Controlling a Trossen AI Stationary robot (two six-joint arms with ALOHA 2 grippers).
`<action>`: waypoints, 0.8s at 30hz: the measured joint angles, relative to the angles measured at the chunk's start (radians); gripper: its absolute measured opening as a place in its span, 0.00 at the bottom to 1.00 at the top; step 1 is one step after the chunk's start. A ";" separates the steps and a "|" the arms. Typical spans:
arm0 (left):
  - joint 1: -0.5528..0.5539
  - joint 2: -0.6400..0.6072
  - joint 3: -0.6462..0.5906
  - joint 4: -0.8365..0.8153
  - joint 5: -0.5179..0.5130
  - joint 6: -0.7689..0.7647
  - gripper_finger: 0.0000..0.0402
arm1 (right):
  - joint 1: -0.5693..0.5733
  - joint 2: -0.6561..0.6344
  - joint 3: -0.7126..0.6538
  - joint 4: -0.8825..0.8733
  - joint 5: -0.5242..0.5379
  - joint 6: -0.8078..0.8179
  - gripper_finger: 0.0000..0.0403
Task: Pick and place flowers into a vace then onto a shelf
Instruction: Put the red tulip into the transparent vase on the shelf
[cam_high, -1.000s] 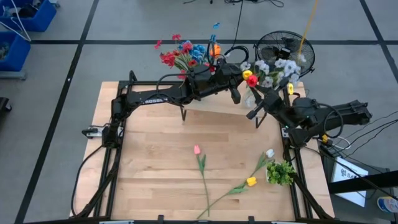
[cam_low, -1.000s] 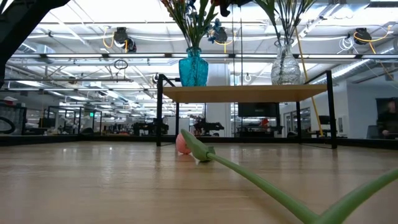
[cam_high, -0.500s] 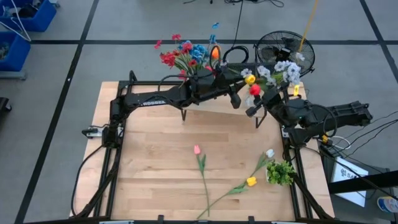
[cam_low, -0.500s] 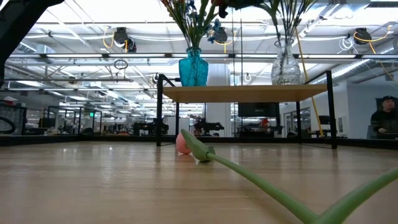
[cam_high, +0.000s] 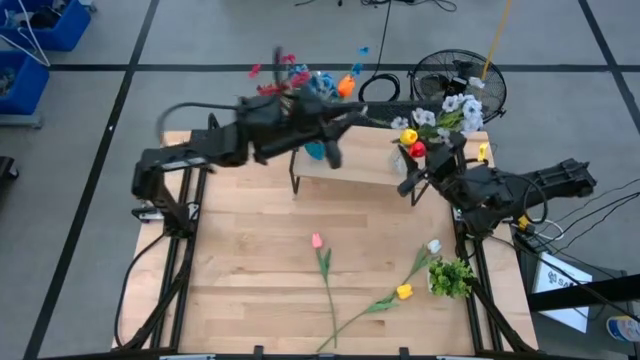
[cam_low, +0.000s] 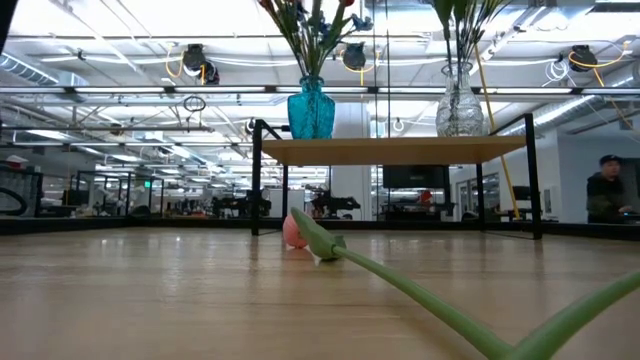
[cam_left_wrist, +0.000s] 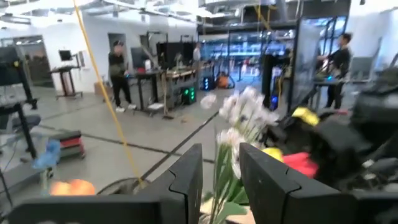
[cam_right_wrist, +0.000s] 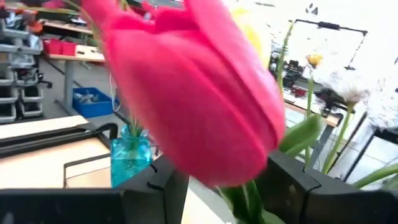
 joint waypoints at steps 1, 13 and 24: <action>-0.006 -0.015 0.000 -0.001 0.000 0.002 0.28 | 0.012 0.000 0.000 0.012 0.017 -0.017 0.40; -0.082 -0.136 0.001 -0.030 -0.002 0.103 0.28 | 0.193 -0.026 0.000 0.548 0.071 -0.506 0.40; -0.094 -0.127 0.001 -0.034 -0.002 0.098 0.28 | 0.251 -0.019 0.001 0.517 0.295 -0.572 0.41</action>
